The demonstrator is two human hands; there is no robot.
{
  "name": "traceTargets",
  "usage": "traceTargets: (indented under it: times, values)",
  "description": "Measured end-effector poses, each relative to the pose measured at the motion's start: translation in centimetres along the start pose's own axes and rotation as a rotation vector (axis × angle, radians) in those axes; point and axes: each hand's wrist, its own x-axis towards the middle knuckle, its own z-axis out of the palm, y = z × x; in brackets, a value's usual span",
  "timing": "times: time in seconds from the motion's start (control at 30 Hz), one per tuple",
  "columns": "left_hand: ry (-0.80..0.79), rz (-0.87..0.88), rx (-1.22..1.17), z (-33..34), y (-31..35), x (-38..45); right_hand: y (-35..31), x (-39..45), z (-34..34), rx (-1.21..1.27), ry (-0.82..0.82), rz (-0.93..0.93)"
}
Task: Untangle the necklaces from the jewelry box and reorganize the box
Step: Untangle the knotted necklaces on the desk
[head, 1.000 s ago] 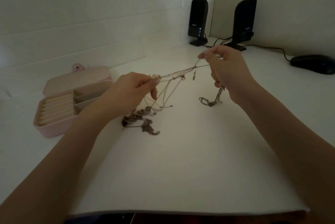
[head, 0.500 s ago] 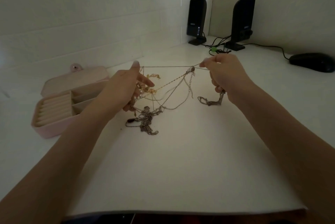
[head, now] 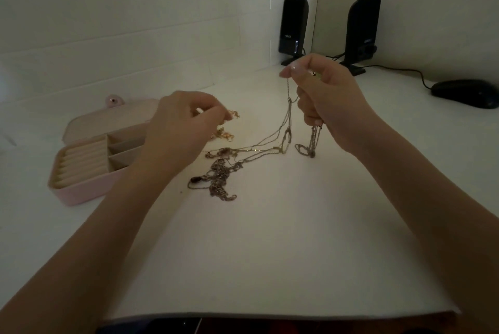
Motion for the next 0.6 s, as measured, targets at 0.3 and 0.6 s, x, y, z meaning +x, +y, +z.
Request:
traceTargets:
  times: [0.3,0.6]
  values:
    - [-0.321,0.017,-0.581,3.5,1.4,-1.3,-0.8,-0.9,1.4,0.012,-0.145,-0.129]
    - [-0.258,-0.021,-0.437,2.7,0.7,-0.8,-0.8,-0.7,1.0,0.026,-0.030,-0.140]
